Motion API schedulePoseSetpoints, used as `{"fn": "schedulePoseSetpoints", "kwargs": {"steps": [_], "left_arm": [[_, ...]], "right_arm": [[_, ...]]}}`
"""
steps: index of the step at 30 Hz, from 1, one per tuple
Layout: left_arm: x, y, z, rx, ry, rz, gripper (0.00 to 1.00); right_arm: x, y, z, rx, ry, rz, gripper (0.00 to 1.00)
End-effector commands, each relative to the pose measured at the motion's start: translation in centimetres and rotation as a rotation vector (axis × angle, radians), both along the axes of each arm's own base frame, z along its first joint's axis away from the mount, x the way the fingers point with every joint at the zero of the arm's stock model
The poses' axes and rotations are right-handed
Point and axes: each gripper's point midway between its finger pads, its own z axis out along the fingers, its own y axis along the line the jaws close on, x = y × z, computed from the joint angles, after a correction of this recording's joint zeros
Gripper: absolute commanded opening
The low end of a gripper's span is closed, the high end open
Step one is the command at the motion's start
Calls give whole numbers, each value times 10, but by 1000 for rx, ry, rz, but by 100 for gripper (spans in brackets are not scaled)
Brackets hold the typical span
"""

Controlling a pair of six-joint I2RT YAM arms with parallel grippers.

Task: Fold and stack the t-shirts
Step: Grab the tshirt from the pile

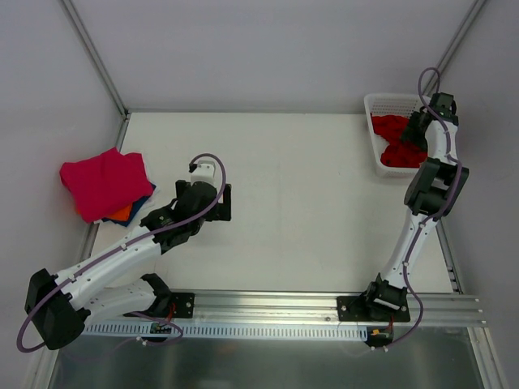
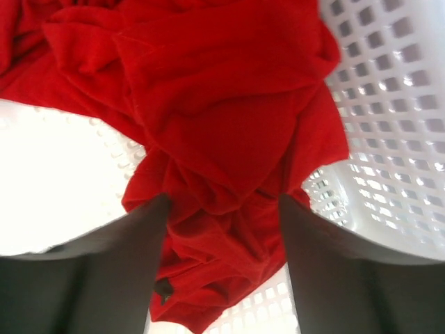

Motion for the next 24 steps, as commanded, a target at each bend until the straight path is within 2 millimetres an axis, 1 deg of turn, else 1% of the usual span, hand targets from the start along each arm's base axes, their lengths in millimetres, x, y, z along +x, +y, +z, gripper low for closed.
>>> {"fn": "schedulePoseSetpoints", "kwargs": {"steps": [1, 2, 3, 4, 5, 7, 10, 11, 13, 14, 15, 16, 18, 19, 20, 21, 22, 24], "left_arm": [[4, 3, 3, -11, -23, 16, 99], [3, 4, 3, -8, -21, 17, 99], [4, 4, 3, -10, -23, 20, 99], [4, 5, 1, -6, -20, 23, 99], [4, 6, 1, -8, -22, 25, 99], [4, 6, 1, -8, -22, 27, 99], [3, 7, 2, -10, -23, 29, 99], [3, 8, 2, -11, -24, 29, 99], [3, 8, 3, -17, -27, 30, 99], [3, 7, 2, -20, -25, 29, 99], [3, 7, 3, -24, -27, 30, 99], [3, 7, 3, -27, -27, 30, 99], [3, 6, 3, -34, -24, 33, 99], [4, 5, 2, -35, -21, 33, 99], [4, 5, 3, -43, -20, 38, 99], [5, 3, 2, -47, -17, 36, 99], [5, 2, 1, -47, -10, 35, 99], [5, 0, 0, -54, -5, 37, 99]], "right_arm": [[2, 12, -7, 58, -5, 27, 63], [4, 17, -9, 79, -9, 44, 59], [3, 17, -9, 81, -6, 48, 43], [3, 18, -9, 81, -5, 50, 30], [2, 18, -9, 74, -1, 47, 12], [1, 15, -8, 64, 1, 46, 10], [0, 18, -2, 57, -6, 59, 7], [1, 20, 1, 53, -11, 65, 1], [1, 25, 17, 39, -42, 79, 0], [2, 33, 24, 36, -61, 99, 0], [-1, 40, 44, 31, -96, 117, 1], [1, 48, 56, 35, -131, 137, 1], [2, 70, 86, 36, -188, 180, 1], [-2, 80, 117, 23, -239, 199, 1], [-1, 98, 134, 16, -265, 230, 1], [-3, 108, 151, 13, -290, 247, 1], [-10, 129, 184, 9, -343, 284, 1], [-19, 149, 213, 4, -395, 318, 0]]}}
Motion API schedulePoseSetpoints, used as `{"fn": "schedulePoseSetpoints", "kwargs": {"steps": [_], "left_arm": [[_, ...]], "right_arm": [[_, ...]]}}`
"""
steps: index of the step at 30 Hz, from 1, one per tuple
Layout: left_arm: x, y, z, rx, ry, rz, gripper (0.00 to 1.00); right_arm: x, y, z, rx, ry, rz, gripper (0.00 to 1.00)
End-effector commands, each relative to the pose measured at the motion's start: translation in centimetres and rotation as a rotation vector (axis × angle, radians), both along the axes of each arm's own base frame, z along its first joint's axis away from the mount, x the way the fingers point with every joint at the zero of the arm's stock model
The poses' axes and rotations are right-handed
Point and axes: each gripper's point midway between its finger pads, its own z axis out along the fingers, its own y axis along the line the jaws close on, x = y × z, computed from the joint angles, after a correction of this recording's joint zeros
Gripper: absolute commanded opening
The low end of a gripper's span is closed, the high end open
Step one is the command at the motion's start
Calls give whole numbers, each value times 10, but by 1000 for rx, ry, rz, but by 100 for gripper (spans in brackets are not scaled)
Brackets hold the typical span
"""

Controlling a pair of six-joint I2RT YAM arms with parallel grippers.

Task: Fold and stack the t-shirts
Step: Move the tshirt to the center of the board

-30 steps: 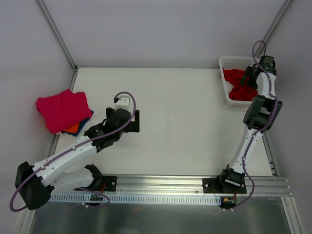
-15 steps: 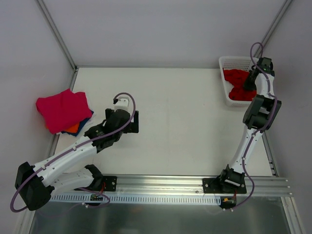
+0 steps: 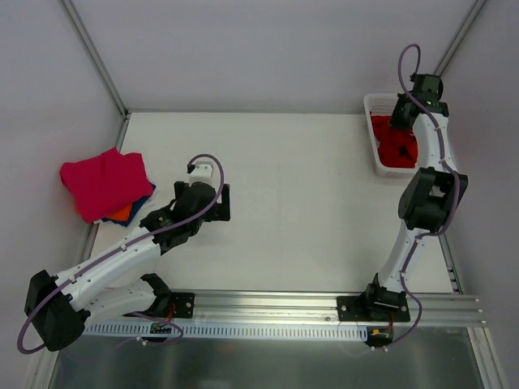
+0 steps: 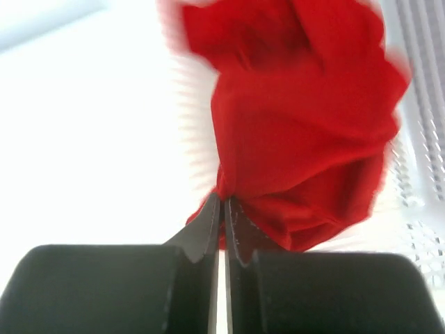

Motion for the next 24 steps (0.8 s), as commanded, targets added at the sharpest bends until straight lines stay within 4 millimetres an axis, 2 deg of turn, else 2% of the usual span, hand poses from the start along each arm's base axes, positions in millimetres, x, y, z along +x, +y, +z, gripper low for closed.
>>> {"fn": "schedulePoseSetpoints", "kwargs": {"steps": [1, 2, 4, 5, 9, 11, 12, 13, 15, 18, 19, 22, 24], "left_arm": [[6, -5, 3, -44, -6, 16, 99], [6, -5, 2, -42, -2, 17, 99], [7, -6, 1, -41, 0, 18, 99], [7, -6, -1, -37, 7, 20, 99], [9, -10, -2, -48, 13, 24, 99], [10, -13, -2, -59, 20, 22, 99], [11, -14, -1, -64, 21, 20, 99], [11, -16, -2, -69, 24, 18, 99], [12, -19, -1, -83, 27, 16, 99], [13, -25, -1, -104, 37, 12, 99], [13, -26, -3, -105, 45, 11, 99], [13, -28, -6, -121, 55, 21, 99], [12, -27, -9, -122, 59, 28, 99]], "right_arm": [[-20, 67, 139, -9, -269, 142, 0], [-33, 77, 162, -5, -314, 153, 0], [-48, 94, 181, 8, -350, 186, 1], [-64, 111, 197, 21, -383, 226, 1], [-105, 158, 232, 126, -476, 336, 1], [-124, 193, 250, 210, -517, 450, 0], [-135, 203, 262, 244, -541, 479, 1], [-147, 225, 271, 307, -553, 551, 1], [-160, 246, 293, 373, -585, 630, 0], [-184, 288, 320, 553, -593, 784, 1], [-195, 308, 335, 657, -589, 866, 1], [-220, 343, 359, 801, -578, 1023, 2], [-228, 358, 371, 850, -564, 1071, 2]]}}
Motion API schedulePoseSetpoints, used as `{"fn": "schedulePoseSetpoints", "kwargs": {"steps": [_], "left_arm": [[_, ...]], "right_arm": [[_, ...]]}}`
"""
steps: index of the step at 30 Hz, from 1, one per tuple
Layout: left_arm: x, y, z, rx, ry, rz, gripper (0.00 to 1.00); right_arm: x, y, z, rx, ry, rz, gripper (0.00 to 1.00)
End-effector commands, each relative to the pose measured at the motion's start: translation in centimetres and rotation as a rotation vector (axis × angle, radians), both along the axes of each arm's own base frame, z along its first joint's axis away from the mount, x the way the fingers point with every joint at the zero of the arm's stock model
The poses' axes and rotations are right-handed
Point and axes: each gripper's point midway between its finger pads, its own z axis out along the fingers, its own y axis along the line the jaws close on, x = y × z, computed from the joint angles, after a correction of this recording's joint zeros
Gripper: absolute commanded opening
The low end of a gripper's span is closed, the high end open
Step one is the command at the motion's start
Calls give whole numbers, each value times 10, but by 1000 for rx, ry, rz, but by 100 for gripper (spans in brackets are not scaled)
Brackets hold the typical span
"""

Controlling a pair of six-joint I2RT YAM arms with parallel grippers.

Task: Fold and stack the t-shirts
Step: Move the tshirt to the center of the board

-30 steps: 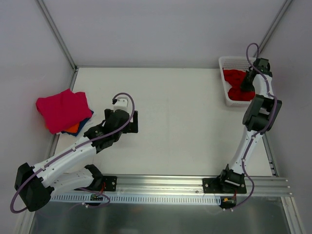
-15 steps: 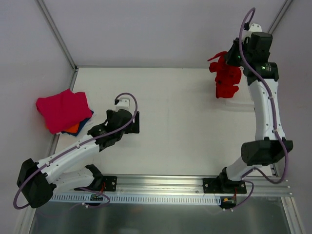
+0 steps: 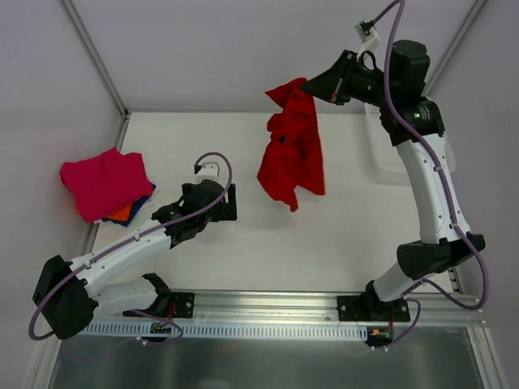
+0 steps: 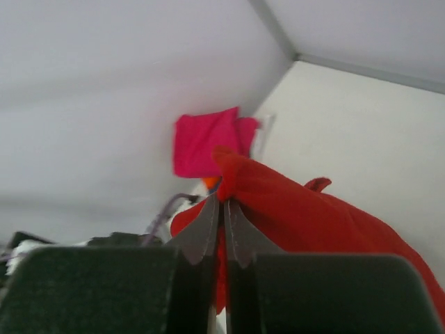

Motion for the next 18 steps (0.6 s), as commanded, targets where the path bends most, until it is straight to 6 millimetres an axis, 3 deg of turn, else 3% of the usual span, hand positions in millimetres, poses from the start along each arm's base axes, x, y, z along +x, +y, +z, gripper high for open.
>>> {"fn": "schedulePoseSetpoints", "kwargs": {"steps": [1, 5, 8, 11, 12, 13, 15, 16, 18], "left_arm": [[7, -7, 16, -77, -31, 26, 99], [5, -1, 18, -83, -48, 44, 99], [2, 4, 22, -94, -70, 56, 99], [-1, 7, 27, -109, -87, 55, 99], [-2, 8, 25, -107, -86, 54, 99], [-2, 9, 27, -113, -92, 53, 99], [-4, 9, 25, -113, -88, 48, 99], [-5, 9, 25, -119, -89, 49, 99], [-6, 8, 24, -125, -83, 46, 99]], "right_arm": [[-57, 41, 69, 160, -99, 284, 2], [-75, 49, 88, 224, -103, 357, 3], [-67, 45, 64, 183, -57, 297, 3], [-53, 26, 11, 36, -32, 125, 3], [-58, 15, 2, -6, -44, 69, 3], [-41, -1, -43, -118, 11, -47, 3], [-33, -23, -85, -230, 68, -165, 3], [-27, -43, -127, -324, 132, -263, 3], [-25, -62, -170, -407, 203, -339, 4]]}}
